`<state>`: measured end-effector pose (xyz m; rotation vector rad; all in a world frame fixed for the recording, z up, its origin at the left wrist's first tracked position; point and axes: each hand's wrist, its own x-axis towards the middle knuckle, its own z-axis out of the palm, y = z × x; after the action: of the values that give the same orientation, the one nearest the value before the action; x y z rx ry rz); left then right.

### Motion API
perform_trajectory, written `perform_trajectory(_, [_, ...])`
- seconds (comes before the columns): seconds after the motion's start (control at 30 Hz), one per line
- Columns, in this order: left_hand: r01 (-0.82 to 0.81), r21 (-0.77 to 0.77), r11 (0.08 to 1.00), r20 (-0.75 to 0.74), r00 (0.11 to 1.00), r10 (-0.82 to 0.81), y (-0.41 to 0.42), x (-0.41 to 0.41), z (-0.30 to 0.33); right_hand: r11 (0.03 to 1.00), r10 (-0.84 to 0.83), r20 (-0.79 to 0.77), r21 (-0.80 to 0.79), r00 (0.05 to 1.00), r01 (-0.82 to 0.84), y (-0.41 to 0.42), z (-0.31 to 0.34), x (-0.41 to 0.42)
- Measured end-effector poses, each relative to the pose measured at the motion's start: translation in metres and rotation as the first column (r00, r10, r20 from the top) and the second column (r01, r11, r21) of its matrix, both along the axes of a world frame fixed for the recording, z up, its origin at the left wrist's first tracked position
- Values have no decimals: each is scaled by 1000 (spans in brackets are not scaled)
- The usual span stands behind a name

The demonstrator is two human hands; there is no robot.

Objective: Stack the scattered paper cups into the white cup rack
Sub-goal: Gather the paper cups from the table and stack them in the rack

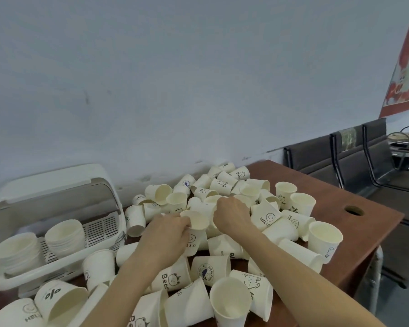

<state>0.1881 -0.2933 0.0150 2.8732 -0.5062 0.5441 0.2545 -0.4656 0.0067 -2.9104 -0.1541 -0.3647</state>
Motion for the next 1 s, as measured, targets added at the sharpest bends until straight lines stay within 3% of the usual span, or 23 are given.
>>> perform_trajectory(0.1, [-69, -147, 987, -16, 998, 68, 21, -4, 6, 996, -26, -40, 79, 999, 29, 8, -4, 0])
perform_trajectory(0.23, [-125, -234, 964, 16, 991, 133, 41, -9, 10, 974, -30, -125, 217, 992, 57, 19, -13, 0])
perform_trajectory(0.57, [-178, -272, 946, 26, 981, 192, 65, -20, 6, 860, -90, -170, 483, 981, 163, 41, -25, -7])
perform_trajectory(0.67, [-191, -274, 943, 23, 978, 205, 68, -22, 5, 890, -117, -127, 427, 985, 161, 44, -26, -8])
perform_trajectory(0.8, [-228, -279, 933, 11, 971, 240, 75, -26, 7, 973, -88, -51, 210, 995, 97, 47, -23, -8])
perform_trajectory(1.0, [-289, -265, 920, 50, 949, 312, 83, -36, 10, 999, 26, 109, -42, 994, -22, 54, -9, -11])
